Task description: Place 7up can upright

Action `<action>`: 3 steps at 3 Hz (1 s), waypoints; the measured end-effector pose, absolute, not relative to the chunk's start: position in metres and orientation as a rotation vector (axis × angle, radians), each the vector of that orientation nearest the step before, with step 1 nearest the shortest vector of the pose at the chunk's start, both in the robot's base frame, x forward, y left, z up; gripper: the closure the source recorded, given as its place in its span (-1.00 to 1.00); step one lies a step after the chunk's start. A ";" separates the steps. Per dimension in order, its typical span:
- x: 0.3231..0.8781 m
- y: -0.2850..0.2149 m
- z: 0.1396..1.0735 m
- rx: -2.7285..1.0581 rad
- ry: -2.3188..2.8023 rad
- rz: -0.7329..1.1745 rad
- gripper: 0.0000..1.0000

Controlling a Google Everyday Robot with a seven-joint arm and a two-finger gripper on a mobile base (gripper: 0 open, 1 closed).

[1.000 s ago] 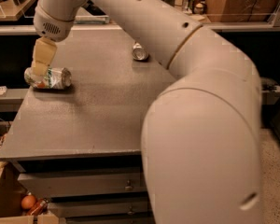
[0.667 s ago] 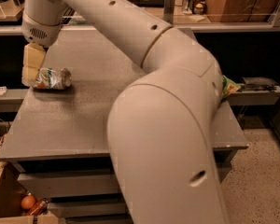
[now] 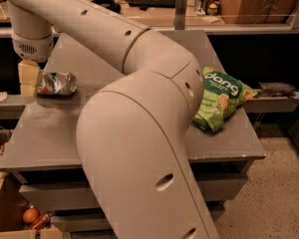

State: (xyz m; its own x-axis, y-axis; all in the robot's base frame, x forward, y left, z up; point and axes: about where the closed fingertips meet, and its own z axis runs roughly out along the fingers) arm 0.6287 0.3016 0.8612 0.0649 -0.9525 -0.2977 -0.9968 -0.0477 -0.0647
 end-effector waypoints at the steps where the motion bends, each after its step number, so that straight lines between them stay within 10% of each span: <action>1: 0.633 0.300 0.849 -2.078 2.045 0.181 -0.68; 3: 0.642 0.299 0.854 -2.025 2.084 0.107 0.25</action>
Offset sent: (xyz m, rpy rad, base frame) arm 0.0123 -0.0100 -0.0103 -0.1231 -0.0356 -0.1178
